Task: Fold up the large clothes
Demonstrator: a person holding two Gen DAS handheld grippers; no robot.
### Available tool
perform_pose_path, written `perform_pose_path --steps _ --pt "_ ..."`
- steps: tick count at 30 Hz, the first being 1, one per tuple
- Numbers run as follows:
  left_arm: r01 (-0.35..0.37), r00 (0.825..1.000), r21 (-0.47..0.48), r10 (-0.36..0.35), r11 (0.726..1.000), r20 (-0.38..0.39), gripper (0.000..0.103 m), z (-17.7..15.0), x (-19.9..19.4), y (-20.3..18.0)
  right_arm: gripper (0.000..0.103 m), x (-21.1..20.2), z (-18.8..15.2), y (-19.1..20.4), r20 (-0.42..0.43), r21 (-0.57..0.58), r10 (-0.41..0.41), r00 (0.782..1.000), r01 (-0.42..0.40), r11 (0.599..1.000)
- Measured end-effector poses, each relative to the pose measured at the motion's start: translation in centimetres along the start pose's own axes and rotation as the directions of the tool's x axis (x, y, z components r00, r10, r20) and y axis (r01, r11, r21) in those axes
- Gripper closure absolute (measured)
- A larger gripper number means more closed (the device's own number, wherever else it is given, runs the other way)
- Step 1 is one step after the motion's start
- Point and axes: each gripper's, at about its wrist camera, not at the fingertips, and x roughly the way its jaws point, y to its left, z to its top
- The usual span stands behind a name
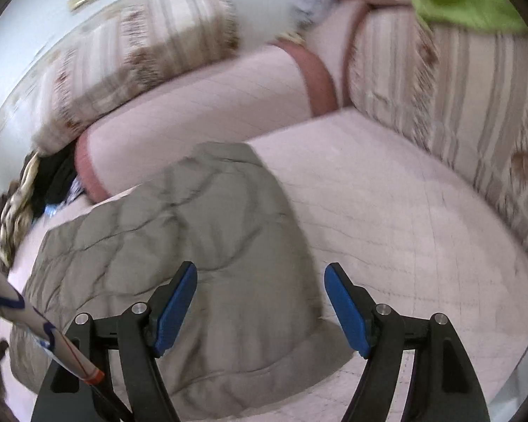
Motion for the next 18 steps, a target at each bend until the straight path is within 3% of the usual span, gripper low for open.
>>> perform_pose_path --steps 5,9,12,15,18 --pt "-0.049 0.998 0.072 0.052 0.996 -0.038 0.037 -0.5 1.7 -1.1 0.024 -0.3 -1.0 6.8 -0.023 -0.156 0.054 0.998 -0.057 0.986" --pt "-0.085 0.993 0.127 0.095 0.988 -0.076 0.037 -0.7 3.8 -1.7 0.024 3.1 -2.4 10.8 -0.127 -0.207 0.052 0.991 -0.078 0.975" --pt "-0.093 0.991 0.154 0.107 0.984 -0.083 0.035 -0.4 4.6 -2.0 0.024 6.4 -3.5 12.2 -0.203 -0.187 0.015 0.979 -0.054 0.981" --pt "-0.084 0.990 0.164 0.101 0.983 -0.099 0.033 -0.2 5.2 -1.9 0.020 8.0 -3.9 13.0 -0.181 -0.198 -0.044 0.983 0.007 0.980" --pt "-0.046 0.990 0.115 0.061 0.992 -0.130 0.032 0.6 5.6 -1.0 0.015 8.6 -3.9 13.5 -0.175 -0.232 -0.090 0.980 0.048 0.972"
